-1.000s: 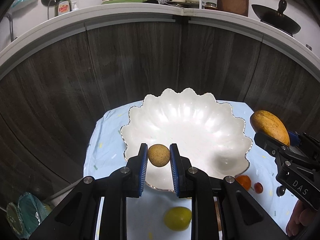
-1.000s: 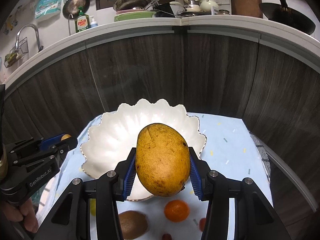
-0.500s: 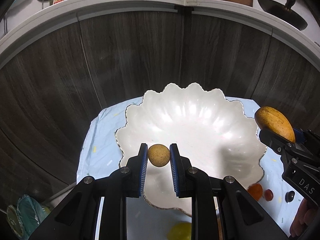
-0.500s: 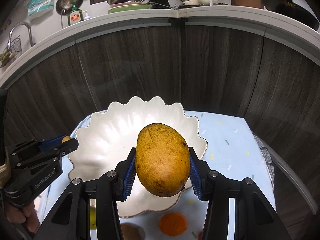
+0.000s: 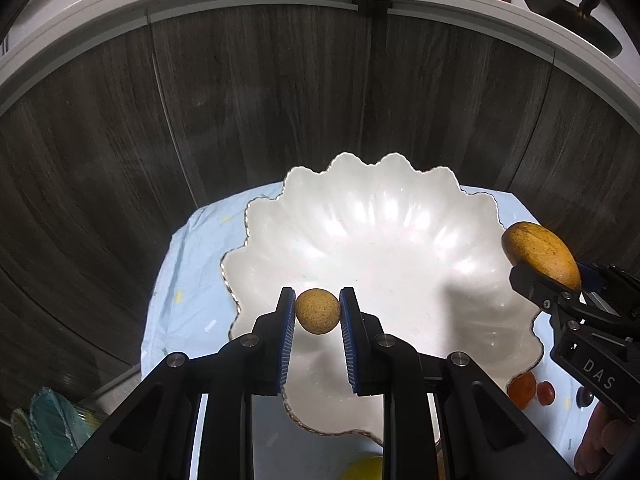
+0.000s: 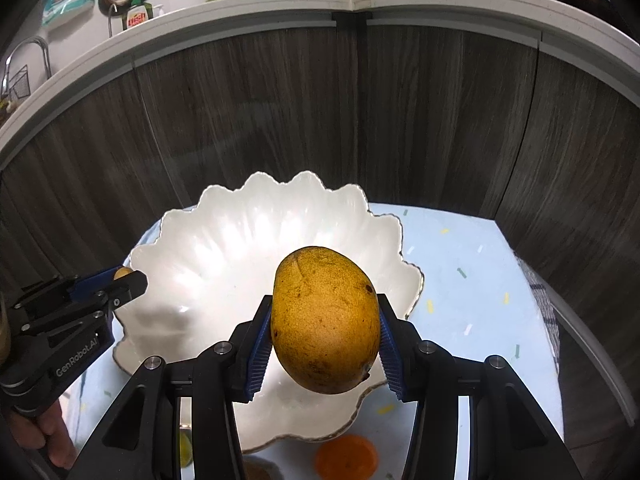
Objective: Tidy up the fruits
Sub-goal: 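Open the right tool over the bowl while the left tool releases the brown fruit into it, then withdraw both open tools from the bowl toward the remaining fruits, then grasp the dark plum with the right tool while the left tool grasps another brown fruit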
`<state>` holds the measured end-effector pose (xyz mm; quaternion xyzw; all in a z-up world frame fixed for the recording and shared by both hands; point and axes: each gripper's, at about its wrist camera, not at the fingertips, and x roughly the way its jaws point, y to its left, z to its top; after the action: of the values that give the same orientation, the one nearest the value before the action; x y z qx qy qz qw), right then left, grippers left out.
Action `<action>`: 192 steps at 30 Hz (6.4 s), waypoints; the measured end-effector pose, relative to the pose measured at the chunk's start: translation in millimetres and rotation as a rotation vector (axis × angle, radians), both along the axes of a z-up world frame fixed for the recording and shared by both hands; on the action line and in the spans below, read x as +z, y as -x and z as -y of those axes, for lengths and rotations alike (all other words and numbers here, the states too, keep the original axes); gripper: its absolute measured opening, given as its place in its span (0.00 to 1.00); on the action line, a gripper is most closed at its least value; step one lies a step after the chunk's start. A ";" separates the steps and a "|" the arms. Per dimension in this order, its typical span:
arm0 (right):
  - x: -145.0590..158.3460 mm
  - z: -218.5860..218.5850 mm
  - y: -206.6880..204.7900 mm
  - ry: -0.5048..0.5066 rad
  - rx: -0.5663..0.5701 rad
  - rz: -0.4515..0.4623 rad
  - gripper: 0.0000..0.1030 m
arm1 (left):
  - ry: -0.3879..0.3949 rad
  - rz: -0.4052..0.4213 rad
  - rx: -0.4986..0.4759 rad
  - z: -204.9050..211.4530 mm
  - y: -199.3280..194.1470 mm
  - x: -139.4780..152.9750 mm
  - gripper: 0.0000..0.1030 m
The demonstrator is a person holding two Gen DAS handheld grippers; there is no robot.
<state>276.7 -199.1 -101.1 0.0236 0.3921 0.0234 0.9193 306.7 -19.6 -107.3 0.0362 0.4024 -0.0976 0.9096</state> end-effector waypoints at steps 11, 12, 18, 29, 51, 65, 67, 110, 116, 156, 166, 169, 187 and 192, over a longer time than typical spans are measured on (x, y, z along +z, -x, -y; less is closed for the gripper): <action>-5.5 0.8 1.4 0.020 -0.028 -0.021 0.76 | -0.008 0.029 0.035 -7.9 7.2 3.8 0.65; -2.3 0.0 3.3 0.032 -0.033 -0.006 0.78 | -0.009 0.035 0.038 -8.5 8.6 5.0 0.67; 9.1 -0.2 7.4 0.035 -0.042 0.017 0.78 | -0.004 0.053 0.050 -9.8 14.5 14.2 0.77; 34.5 -1.8 25.9 0.044 -0.067 0.069 0.83 | -0.007 0.105 0.078 -18.4 35.8 41.4 0.84; 83.3 2.4 85.2 0.019 -0.090 0.167 0.83 | 0.002 0.182 0.081 -23.7 91.5 88.3 0.84; 82.6 4.2 106.5 0.009 -0.089 0.163 0.83 | 0.001 0.160 0.069 -21.2 114.9 85.2 0.84; 81.4 4.6 109.2 0.009 -0.088 0.162 0.83 | 0.001 0.156 0.066 -20.3 117.1 83.3 0.84; 39.7 44.2 173.5 0.017 -0.111 0.092 0.83 | 0.027 0.048 -0.030 22.8 173.3 35.3 0.84; 28.2 62.6 183.9 0.015 -0.136 0.073 0.83 | 0.008 0.033 -0.069 42.3 182.2 26.6 0.84; -53.9 114.6 173.3 0.047 -0.171 -0.001 0.83 | -0.100 -0.118 -0.176 107.5 185.9 -61.9 0.48; -67.3 116.6 165.1 0.067 -0.175 -0.018 0.81 | -0.096 -0.140 -0.187 109.7 181.8 -73.1 0.36; -70.6 117.4 162.9 0.070 -0.172 -0.027 0.75 | -0.095 -0.151 -0.189 110.1 180.3 -77.1 0.33; -84.3 126.3 160.2 0.011 -0.180 -0.087 0.29 | -0.089 -0.124 -0.200 109.2 183.2 -76.8 0.25; -83.1 125.6 162.3 0.011 -0.175 -0.086 0.29 | -0.095 -0.102 -0.202 109.1 186.1 -72.7 0.25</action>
<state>114.4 -324.7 -184.2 0.0538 0.4277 -0.0602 0.9003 120.6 -128.7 -180.0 0.1148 0.4466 -0.1711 0.8707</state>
